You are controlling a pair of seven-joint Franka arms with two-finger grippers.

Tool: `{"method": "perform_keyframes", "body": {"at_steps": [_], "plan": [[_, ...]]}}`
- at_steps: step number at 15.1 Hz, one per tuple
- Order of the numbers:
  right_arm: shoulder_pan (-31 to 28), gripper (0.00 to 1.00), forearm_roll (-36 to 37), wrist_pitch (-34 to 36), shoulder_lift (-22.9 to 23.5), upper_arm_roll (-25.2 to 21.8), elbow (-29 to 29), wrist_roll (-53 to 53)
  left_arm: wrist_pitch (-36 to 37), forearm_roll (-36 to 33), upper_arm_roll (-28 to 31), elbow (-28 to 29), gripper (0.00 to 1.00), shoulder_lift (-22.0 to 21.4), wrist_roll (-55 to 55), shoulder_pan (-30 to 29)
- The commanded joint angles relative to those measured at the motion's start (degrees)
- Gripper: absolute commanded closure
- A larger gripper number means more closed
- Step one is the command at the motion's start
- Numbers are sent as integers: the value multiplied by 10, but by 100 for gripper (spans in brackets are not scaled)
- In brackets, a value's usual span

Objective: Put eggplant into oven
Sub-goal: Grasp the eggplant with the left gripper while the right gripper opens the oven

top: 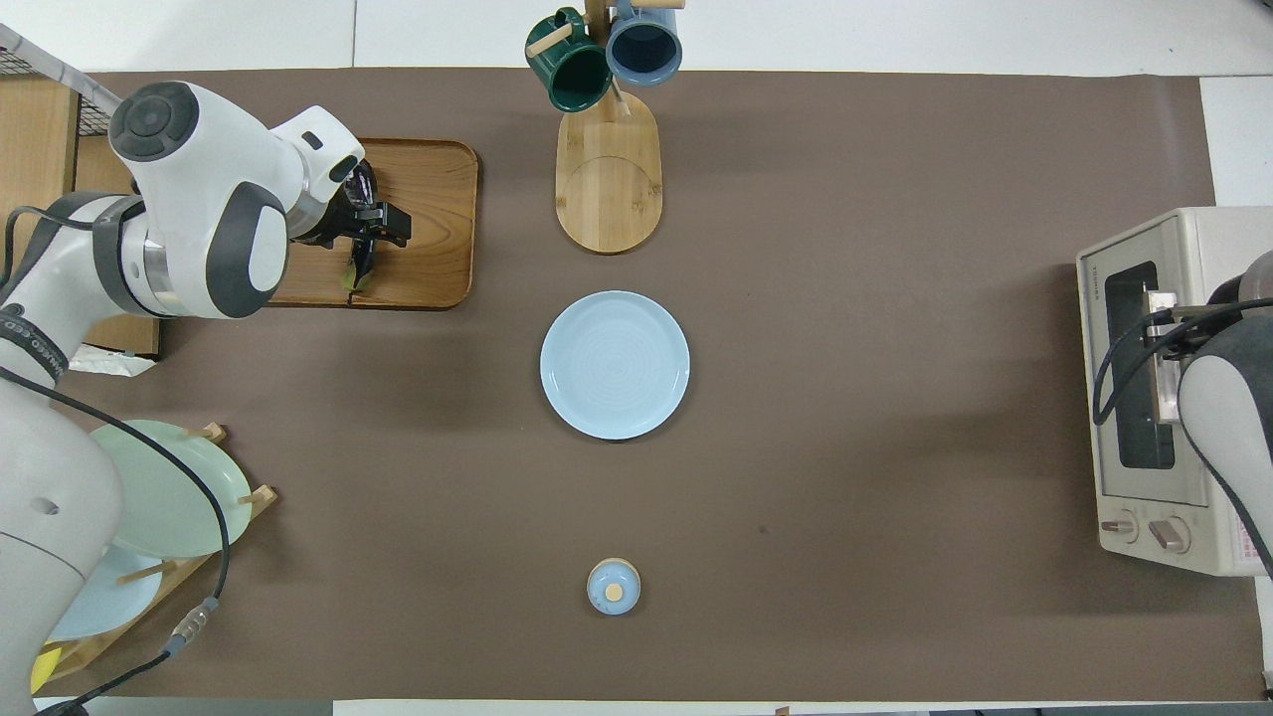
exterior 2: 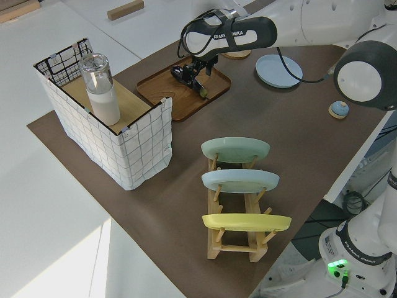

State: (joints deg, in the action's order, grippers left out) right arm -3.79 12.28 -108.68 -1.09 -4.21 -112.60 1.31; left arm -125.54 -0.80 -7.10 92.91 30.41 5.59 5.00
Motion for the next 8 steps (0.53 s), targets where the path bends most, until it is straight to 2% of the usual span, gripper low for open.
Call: {"method": "perform_keyframes", "body": {"at_steps": [1, 5, 8], "plan": [[-7, 100, 11, -26, -5, 4, -24, -10, -26, -14, 5, 19, 0, 1, -6, 4], [-5, 100, 11, -52, -4, 5, -45, -10, -36, -14, 5, 36, 1, -1, -6, 4], [2, 100, 6, -76, 3, 6, -56, -25, -38, -14, 5, 37, 13, -2, -6, 4]]}}
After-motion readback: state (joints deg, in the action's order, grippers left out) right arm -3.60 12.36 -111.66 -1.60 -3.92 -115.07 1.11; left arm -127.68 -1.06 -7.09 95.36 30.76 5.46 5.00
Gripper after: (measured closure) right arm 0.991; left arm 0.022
